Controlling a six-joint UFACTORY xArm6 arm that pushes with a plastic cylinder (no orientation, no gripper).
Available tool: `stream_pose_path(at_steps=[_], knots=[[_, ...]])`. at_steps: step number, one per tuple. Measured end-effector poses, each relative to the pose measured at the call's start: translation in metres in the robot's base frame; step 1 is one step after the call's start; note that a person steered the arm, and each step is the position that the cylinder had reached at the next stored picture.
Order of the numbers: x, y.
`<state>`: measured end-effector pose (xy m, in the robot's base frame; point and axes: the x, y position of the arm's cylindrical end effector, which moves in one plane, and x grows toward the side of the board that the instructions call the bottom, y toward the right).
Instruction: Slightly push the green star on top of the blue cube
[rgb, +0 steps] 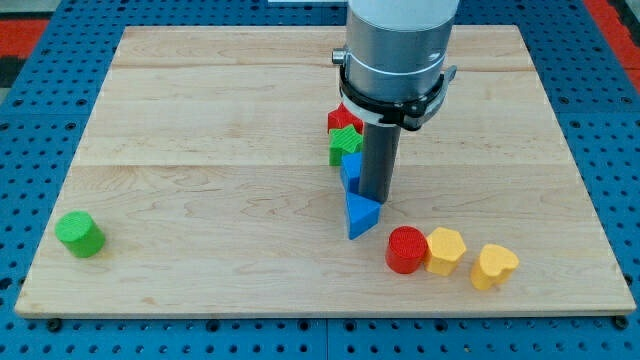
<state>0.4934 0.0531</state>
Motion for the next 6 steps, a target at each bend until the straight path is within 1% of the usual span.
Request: stream_pose_path(at_steps=[1,2,3,4,5,6], knots=[[0.015,-0.019],[0.039,-0.055],[0.035,-0.113],[-0.007,-0.094],[-0.029,-0.094],[-0.035,-0.089]])
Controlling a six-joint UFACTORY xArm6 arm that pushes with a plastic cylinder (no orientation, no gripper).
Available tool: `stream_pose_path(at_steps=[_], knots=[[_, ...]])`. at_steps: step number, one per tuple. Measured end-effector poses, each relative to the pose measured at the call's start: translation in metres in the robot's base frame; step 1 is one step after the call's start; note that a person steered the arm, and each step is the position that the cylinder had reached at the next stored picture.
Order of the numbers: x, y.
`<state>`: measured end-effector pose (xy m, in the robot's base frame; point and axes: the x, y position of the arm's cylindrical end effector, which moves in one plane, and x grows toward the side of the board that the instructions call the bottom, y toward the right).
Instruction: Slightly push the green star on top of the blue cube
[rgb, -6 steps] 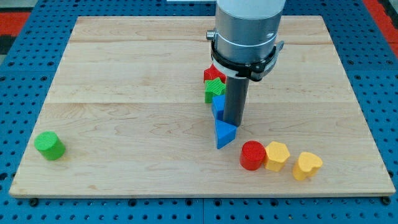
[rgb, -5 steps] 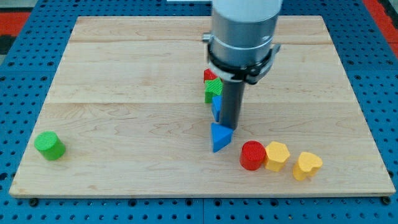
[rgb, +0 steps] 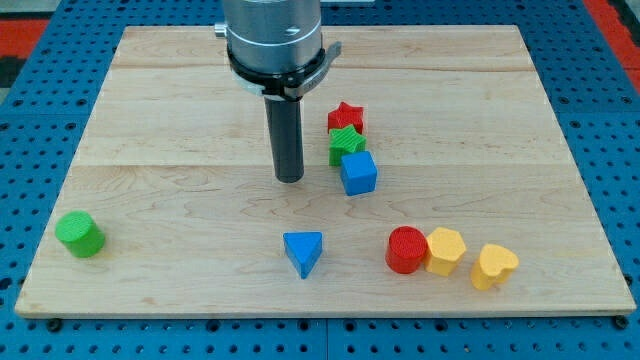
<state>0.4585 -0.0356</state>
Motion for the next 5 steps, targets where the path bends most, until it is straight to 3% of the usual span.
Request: stream_pose_path(at_steps=[3,5], knots=[[-0.039,0.020],[-0.019,0.048]])
